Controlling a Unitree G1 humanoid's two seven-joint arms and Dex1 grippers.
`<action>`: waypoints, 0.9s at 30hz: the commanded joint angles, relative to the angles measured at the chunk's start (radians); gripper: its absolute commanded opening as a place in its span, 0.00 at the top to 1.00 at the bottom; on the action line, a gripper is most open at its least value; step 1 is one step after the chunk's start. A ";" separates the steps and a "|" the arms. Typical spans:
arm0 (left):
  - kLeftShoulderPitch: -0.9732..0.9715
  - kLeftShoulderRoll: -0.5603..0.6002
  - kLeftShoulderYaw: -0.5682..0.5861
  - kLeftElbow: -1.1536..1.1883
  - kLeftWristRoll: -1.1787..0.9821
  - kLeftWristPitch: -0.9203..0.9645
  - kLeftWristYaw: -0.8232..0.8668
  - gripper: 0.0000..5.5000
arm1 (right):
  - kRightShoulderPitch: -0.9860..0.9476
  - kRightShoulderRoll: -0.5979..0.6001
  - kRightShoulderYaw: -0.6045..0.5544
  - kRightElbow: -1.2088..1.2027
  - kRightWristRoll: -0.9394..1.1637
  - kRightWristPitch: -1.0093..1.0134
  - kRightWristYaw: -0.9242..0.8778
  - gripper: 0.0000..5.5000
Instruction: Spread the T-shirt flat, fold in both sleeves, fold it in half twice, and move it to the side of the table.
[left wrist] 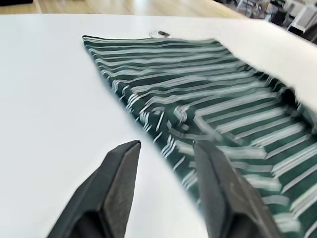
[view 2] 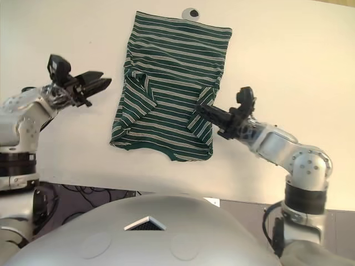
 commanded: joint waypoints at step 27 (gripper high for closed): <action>-0.012 0.151 -0.340 0.709 0.662 -1.817 -0.003 0.35 | 0.345 -0.252 0.354 0.013 -1.647 -1.380 0.515 0.52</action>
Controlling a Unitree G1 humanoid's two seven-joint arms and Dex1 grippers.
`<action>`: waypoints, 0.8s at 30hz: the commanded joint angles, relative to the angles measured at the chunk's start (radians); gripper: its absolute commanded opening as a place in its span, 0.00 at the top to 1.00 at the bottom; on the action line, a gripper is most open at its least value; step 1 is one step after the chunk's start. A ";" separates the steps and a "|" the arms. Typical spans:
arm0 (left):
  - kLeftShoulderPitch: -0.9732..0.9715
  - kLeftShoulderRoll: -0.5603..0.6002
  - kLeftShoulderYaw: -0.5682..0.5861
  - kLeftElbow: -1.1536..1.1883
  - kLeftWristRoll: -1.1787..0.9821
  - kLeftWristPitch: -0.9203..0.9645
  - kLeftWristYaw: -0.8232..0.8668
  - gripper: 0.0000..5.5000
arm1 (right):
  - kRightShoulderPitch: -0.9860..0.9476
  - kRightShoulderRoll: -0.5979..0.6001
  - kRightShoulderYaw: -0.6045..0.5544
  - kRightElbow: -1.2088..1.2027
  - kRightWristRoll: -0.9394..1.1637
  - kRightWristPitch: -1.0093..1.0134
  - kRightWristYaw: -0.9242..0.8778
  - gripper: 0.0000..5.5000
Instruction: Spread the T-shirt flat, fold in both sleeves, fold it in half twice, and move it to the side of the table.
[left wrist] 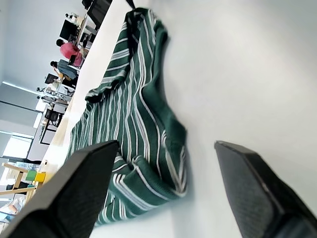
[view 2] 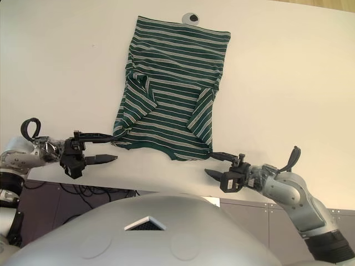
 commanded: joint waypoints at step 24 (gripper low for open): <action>0.088 0.620 -0.385 -0.982 -0.843 1.555 -0.593 1.00 | 0.032 -0.217 -0.103 -0.372 0.863 0.887 0.345 1.00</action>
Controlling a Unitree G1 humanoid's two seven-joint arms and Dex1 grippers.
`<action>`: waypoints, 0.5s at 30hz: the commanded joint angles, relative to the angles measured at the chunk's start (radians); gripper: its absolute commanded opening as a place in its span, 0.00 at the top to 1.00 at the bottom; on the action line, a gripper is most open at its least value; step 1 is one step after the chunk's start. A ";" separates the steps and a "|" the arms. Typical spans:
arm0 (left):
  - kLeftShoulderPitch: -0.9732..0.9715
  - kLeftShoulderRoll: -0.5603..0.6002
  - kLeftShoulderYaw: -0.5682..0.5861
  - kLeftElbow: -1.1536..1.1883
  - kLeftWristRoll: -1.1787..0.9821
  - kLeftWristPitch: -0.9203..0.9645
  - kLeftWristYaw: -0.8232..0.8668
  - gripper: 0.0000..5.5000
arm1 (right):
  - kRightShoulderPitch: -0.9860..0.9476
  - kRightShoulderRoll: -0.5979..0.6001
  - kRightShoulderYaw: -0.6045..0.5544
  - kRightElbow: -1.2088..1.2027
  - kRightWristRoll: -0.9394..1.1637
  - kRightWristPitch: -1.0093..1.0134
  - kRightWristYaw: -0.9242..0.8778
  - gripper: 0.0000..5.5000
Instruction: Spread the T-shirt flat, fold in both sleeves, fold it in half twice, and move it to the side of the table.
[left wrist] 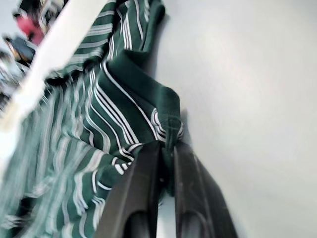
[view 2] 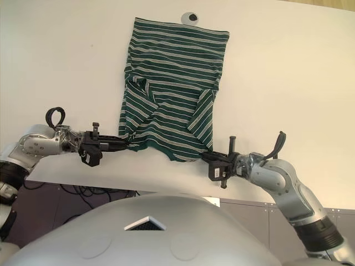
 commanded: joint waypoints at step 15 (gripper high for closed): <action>-0.516 -0.167 0.190 0.051 -0.635 1.151 -0.168 1.00 | -0.531 0.037 -0.331 0.357 0.791 0.567 0.129 1.00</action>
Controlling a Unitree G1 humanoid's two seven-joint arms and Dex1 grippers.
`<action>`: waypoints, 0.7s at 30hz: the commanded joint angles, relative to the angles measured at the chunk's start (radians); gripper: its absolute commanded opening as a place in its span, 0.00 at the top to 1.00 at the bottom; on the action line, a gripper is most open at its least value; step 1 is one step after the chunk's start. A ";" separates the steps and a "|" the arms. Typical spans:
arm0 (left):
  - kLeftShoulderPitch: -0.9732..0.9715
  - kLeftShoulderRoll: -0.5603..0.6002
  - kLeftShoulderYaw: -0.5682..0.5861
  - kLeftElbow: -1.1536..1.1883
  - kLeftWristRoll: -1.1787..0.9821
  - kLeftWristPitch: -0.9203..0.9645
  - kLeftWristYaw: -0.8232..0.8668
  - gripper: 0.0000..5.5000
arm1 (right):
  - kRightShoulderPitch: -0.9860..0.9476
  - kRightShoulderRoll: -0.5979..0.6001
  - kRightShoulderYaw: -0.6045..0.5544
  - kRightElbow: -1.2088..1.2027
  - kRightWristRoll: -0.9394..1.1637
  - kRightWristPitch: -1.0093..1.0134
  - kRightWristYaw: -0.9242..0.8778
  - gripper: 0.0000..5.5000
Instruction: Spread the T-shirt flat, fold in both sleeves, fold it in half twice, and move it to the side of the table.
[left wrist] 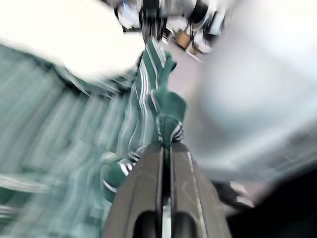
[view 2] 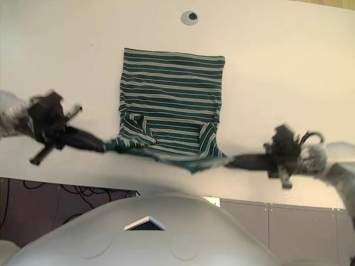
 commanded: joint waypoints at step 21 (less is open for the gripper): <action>-0.503 -0.708 0.055 1.220 1.084 -0.746 0.791 0.92 | -0.881 0.595 0.278 1.301 -0.822 -0.702 -0.568 0.92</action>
